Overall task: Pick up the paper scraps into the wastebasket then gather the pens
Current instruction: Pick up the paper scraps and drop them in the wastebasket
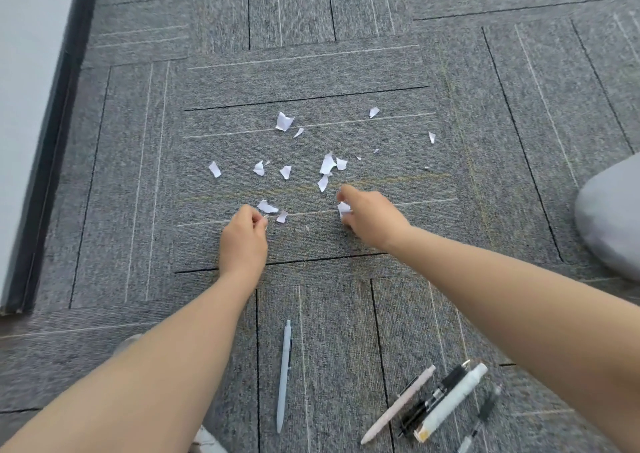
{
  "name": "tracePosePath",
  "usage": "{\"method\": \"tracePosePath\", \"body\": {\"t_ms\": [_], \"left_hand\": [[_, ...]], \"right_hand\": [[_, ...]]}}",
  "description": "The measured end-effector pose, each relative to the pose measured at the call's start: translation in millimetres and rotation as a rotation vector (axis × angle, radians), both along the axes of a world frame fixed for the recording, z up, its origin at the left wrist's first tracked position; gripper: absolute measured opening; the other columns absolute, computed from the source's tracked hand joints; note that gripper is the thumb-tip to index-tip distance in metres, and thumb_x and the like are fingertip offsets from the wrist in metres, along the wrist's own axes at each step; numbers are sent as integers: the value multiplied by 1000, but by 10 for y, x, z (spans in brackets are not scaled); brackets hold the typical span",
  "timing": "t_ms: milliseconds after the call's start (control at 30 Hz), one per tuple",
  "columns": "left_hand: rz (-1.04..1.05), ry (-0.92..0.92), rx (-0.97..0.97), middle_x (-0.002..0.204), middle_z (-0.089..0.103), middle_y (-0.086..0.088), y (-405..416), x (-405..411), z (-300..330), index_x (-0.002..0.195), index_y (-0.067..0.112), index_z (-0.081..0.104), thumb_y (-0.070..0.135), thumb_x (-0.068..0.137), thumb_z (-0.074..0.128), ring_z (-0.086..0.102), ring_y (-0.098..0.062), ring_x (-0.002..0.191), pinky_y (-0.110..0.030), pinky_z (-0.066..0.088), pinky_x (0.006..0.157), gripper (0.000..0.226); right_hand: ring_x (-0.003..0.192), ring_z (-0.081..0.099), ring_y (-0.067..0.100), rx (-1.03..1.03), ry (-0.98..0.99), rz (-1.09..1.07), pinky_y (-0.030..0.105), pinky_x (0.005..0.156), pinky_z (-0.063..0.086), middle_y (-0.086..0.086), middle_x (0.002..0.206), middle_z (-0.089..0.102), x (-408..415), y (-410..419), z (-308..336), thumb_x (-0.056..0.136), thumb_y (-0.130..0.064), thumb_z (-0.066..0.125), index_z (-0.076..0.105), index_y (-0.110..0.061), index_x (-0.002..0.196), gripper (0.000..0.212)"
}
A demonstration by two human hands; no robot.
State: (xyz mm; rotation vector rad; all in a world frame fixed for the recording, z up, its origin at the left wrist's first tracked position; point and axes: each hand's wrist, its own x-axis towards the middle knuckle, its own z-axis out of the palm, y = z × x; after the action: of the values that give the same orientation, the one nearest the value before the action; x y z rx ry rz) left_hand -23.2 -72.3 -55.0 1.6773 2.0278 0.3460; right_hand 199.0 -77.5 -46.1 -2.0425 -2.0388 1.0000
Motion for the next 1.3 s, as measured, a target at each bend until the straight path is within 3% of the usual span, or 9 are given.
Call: {"method": "tracePosePath", "body": {"t_ms": [133, 267, 367, 533, 767, 900, 1067, 1167, 1300], "left_hand": [[17, -92, -73, 113, 63, -6, 178, 61, -7, 124, 16, 50, 29, 91, 61, 54, -19, 90, -29, 39, 75, 37], [-79, -2, -119, 105, 55, 1, 258, 127, -52, 110, 17, 49, 60, 71, 70, 52, -16, 89, -30, 40, 74, 62], [-197, 160, -89, 95, 46, 5, 252, 170, -104, 98, 19, 46, 63, 73, 66, 49, -15, 83, -29, 39, 69, 55], [-415, 282, 60, 90, 51, 0, 290, 168, -156, 92, 17, 47, 38, 98, 41, 54, -20, 75, -33, 42, 55, 23], [-303, 101, 127, 81, 51, -1, 463, 76, -189, 89, 12, 45, 31, 99, 42, 51, -22, 66, -30, 33, 52, 22], [-102, 159, 253, 96, 55, -5, 677, -35, -177, 97, 13, 49, 30, 97, 45, 49, -21, 85, -30, 37, 65, 17], [-14, 353, 135, 144, 33, -15, 966, -275, -311, 135, 15, 35, 59, 89, 42, 32, -31, 132, -46, 29, 105, 64], [-28, 372, 126, 136, 40, -14, 1064, -294, -360, 134, 13, 39, 58, 89, 44, 36, -31, 125, -45, 31, 102, 64], [-96, 342, 219, 110, 52, -11, 1148, -246, -360, 106, 10, 50, 38, 96, 46, 44, -27, 99, -38, 37, 84, 30]], "right_hand": [[70, 58, 21, -55, -49, -9, 38, 66, 54, 11, 96, 63, -53, 175, -10, 95, -19, 58, 52, -10, 112, 21], [84, 62, 28, -67, -162, 71, 42, 75, 54, 12, 93, 67, -93, 282, -18, 97, -18, 54, 59, -5, 94, 14], [83, 61, 25, -22, -153, 25, 41, 77, 54, 10, 97, 63, -67, 353, -62, 98, -15, 51, 59, -5, 93, 14], [85, 50, 22, 186, -137, 4, 30, 68, 44, 8, 108, 51, -35, 648, -87, 101, -14, 43, 54, -4, 107, 16], [103, 52, 23, 252, -346, 46, 32, 58, 42, 7, 125, 40, -189, 660, -306, 80, -76, 44, 30, -17, 137, 84], [84, 54, 23, 308, -372, 94, 33, 53, 39, 8, 112, 44, -178, 809, -345, 92, -61, 39, 41, -14, 121, 56], [52, 49, 25, 395, -419, 201, 31, 43, 32, 8, 86, 49, -139, 1007, -372, 101, -20, 38, 46, -8, 100, 13], [49, 48, 26, 373, -421, 242, 31, 42, 30, 5, 74, 45, -112, 1050, -376, 97, -4, 36, 46, -7, 95, 11], [52, 55, 29, 379, -259, 188, 35, 44, 41, 8, 75, 57, -130, 991, -318, 96, -2, 38, 46, -6, 98, 10]]}}
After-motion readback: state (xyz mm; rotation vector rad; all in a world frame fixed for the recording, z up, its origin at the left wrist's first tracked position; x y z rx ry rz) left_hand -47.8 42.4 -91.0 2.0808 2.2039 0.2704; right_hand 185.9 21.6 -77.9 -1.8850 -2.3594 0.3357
